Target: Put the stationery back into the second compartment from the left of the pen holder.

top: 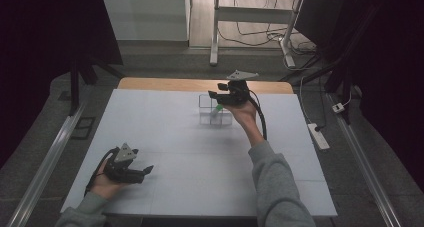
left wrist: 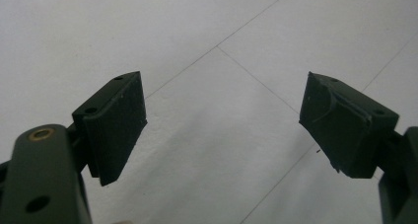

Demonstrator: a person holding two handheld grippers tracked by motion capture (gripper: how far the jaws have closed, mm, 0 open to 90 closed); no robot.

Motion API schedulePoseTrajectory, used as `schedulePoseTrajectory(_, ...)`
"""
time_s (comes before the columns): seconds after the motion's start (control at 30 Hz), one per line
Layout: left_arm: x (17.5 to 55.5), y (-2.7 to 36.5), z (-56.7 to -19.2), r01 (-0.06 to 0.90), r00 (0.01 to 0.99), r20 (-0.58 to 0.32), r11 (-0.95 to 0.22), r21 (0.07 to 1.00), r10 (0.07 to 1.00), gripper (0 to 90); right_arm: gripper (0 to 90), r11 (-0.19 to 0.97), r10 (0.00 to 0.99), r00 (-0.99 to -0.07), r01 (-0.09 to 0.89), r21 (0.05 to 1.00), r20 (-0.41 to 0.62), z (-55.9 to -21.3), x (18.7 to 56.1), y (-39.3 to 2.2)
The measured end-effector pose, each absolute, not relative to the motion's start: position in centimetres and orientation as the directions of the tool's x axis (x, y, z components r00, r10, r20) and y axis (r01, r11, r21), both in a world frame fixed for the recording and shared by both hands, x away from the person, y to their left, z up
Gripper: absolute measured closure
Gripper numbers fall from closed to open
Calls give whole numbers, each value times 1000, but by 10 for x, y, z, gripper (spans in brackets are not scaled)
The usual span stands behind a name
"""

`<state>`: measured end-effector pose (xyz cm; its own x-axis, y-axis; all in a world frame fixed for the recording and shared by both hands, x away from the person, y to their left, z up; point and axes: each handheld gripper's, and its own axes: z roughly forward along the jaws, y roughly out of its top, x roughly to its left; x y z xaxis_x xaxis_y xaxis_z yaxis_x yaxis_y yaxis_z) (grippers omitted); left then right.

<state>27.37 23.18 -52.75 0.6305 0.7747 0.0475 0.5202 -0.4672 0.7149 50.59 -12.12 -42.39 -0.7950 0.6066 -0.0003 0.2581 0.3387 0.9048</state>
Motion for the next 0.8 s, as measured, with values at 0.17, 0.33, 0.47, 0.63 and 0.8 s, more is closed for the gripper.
schedulePoseTrajectory(0.17, 274, 232, -528, 520, 631, 47, -468, 715, 774, 177, 441, 352, 602, -799, 253, 901, -11, -423, 497, -127)
schedulePoseTrajectory(0.33, 274, 232, -527, 520, 629, 46, -465, 717, 776, 177, 439, 354, 592, -806, 244, 903, -14, -423, 485, -135)
schedulePoseTrajectory(0.47, 274, 233, -527, 518, 629, 46, -463, 719, 776, 176, 437, 361, 594, -804, 246, 899, -19, -424, 478, -140)
schedulePoseTrajectory(0.63, 274, 233, -527, 515, 631, 44, -460, 723, 775, 177, 429, 373, 604, -796, 260, 891, -21, -427, 468, -150)
schedulePoseTrajectory(0.8, 276, 233, -527, 516, 633, 42, -462, 721, 773, 177, 426, 387, 616, -788, 277, 879, -22, -431, 456, -163)
